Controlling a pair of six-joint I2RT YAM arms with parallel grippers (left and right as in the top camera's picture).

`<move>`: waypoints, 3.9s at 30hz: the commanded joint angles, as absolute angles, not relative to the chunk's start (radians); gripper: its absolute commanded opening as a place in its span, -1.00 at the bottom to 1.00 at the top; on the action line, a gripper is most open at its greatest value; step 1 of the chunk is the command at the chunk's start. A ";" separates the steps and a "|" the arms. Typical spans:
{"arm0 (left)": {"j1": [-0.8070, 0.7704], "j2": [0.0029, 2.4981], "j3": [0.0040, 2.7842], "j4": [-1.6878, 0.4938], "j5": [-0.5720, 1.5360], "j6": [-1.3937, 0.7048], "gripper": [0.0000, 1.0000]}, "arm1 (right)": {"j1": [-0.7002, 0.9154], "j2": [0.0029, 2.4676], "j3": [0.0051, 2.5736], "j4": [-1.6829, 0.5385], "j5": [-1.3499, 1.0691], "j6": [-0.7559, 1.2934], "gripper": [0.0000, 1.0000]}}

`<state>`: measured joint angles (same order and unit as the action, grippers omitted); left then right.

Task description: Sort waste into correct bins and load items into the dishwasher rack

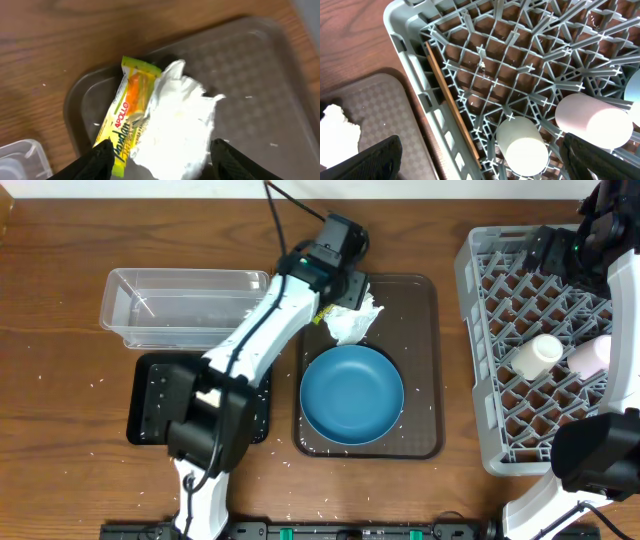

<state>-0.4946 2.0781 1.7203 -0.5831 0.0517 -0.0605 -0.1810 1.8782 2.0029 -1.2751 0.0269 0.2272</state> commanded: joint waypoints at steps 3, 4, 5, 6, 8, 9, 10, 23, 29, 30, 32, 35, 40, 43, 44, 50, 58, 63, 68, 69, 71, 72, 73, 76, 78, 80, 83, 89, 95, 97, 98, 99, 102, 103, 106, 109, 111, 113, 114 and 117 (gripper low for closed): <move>-0.501 2.167 1.728 -0.578 -0.020 -0.033 0.29 | -0.182 1.883 2.005 -1.275 0.037 0.239 0.99; -0.501 2.188 1.728 -0.577 -0.020 -0.025 0.29 | -0.182 1.883 2.005 -1.275 0.037 0.239 0.98; -0.502 2.202 1.728 -0.575 -0.020 -0.022 0.29 | -0.182 1.883 2.005 -1.275 0.037 0.239 0.98; -0.502 2.215 1.728 -0.572 -0.020 -0.022 0.28 | -0.182 1.883 2.005 -1.275 0.037 0.239 0.98; -0.502 2.237 1.728 -0.566 -0.020 -0.022 0.28 | -0.182 1.883 2.005 -1.275 0.037 0.239 0.99; -0.502 2.244 1.728 -0.565 -0.020 -0.022 0.28 | -0.182 1.883 2.005 -1.275 0.037 0.239 0.98; -0.503 2.251 1.728 -0.564 -0.020 -0.022 0.26 | -0.182 1.883 2.005 -1.275 0.037 0.239 0.98; -0.519 2.240 1.726 -0.571 -0.020 -0.028 -0.88 | -0.182 1.883 2.005 -1.275 0.037 0.239 0.99; -0.541 2.111 1.726 -0.588 -0.020 -0.054 -0.88 | -0.182 1.883 2.005 -1.275 0.037 0.239 0.98; -0.541 2.082 1.726 -0.588 -0.020 -0.054 -0.88 | -0.182 1.883 2.005 -1.275 0.037 0.239 0.98; -0.539 2.019 1.726 -0.584 -0.020 -0.054 -0.89 | -0.182 1.883 2.005 -1.275 0.037 0.239 0.99; -0.521 1.926 1.726 -0.585 -0.045 -0.060 -0.88 | -0.182 1.883 2.005 -1.275 0.037 0.239 0.99; -0.479 1.822 1.726 -0.625 -0.125 -0.084 -0.88 | -0.182 1.883 2.005 -1.275 0.037 0.239 0.99; -0.448 1.793 1.726 -0.661 -0.164 -0.089 -0.88 | -0.182 1.883 2.005 -1.275 0.037 0.239 0.98; -0.434 1.788 1.726 -0.675 -0.181 -0.095 -0.88 | -0.182 1.883 2.005 -1.275 0.037 0.239 0.98; -0.343 1.787 1.723 -0.767 -0.309 -0.252 -0.88 | -0.182 1.883 2.005 -1.275 0.037 0.239 0.98; -0.184 1.790 1.723 -0.826 -0.308 -0.517 -0.88 | -0.182 1.883 2.005 -1.275 0.037 0.239 0.98; -0.113 1.792 1.716 -0.883 -0.308 -0.773 -0.88 | -0.182 1.883 2.005 -1.275 0.037 0.239 0.99; -0.072 1.792 1.701 -0.953 -0.308 -1.038 -0.87 | -0.182 1.883 2.005 -1.275 0.037 0.239 0.98; -0.067 1.792 1.697 -0.962 -0.308 -1.087 -0.88 | -0.182 1.883 2.005 -1.275 0.037 0.239 0.98; -0.062 1.792 1.690 -0.976 -0.304 -1.175 -0.87 | -0.182 1.883 2.005 -1.275 0.037 0.239 0.98; -0.062 1.792 1.688 -0.984 -0.300 -1.222 -0.87 | -0.182 1.883 2.005 -1.275 0.037 0.239 0.98; -0.062 1.793 1.687 -0.990 -0.298 -1.252 -0.86 | -0.182 1.883 2.005 -1.275 0.037 0.239 0.99; -0.062 1.793 1.685 -1.000 -0.264 -1.348 -0.70 | -0.182 1.883 2.005 -1.275 0.037 0.239 0.98; -0.062 1.793 1.685 -1.005 -0.233 -1.378 -0.71 | -0.182 1.883 2.005 -1.275 0.037 0.239 0.99; -0.062 1.793 1.685 -1.011 -0.215 -1.402 -0.78 | -0.182 1.883 2.005 -1.275 0.037 0.239 0.98; -0.062 1.793 1.685 -1.016 -0.214 -1.425 -0.81 | -0.182 1.883 2.005 -1.275 0.037 0.239 0.99; -0.062 1.793 1.685 -1.015 -0.221 -1.427 -0.70 | -0.182 1.883 2.005 -1.275 0.037 0.239 0.98; -0.062 1.785 1.685 -1.013 -0.221 -1.349 -0.09 | -0.182 1.883 2.005 -1.275 0.037 0.239 0.99; -0.062 1.766 1.685 -1.013 -0.221 -1.307 0.01 | -0.182 1.883 2.005 -1.275 0.037 0.239 0.98; -0.062 1.748 1.685 -1.013 -0.221 -1.286 0.03 | -0.182 1.883 2.005 -1.275 0.037 0.239 0.98; -0.062 1.736 1.685 -1.013 -0.221 -1.277 0.03 | -0.182 1.883 2.005 -1.275 0.037 0.239 0.99; -0.062 1.665 1.685 -1.013 -0.253 -1.249 0.09 | -0.182 1.883 2.005 -1.275 0.037 0.239 0.98; -0.062 1.634 1.685 -1.013 -0.286 -1.249 0.14 | -0.182 1.883 2.005 -1.275 0.037 0.239 0.98; -0.062 1.552 1.685 -1.026 -0.419 -1.249 0.37 | -0.182 1.883 2.005 -1.275 0.037 0.239 0.99; -0.062 1.477 1.685 -1.073 -0.622 -1.249 0.48 | -0.182 1.883 2.005 -1.275 0.037 0.239 0.98; -0.062 1.436 1.685 -1.120 -0.749 -1.249 0.53 | -0.182 1.883 2.005 -1.275 0.037 0.239 0.99; -0.053 1.409 1.685 -1.156 -0.802 -1.249 0.61 | -0.182 1.883 2.005 -1.275 0.037 0.239 0.99; -0.041 1.398 1.685 -1.172 -0.804 -1.249 0.62 | -0.182 1.883 2.005 -1.275 0.037 0.239 0.99; 0.008 1.382 1.685 -1.206 -0.775 -1.249 0.61 | -0.182 1.883 2.005 -1.275 0.037 0.239 0.98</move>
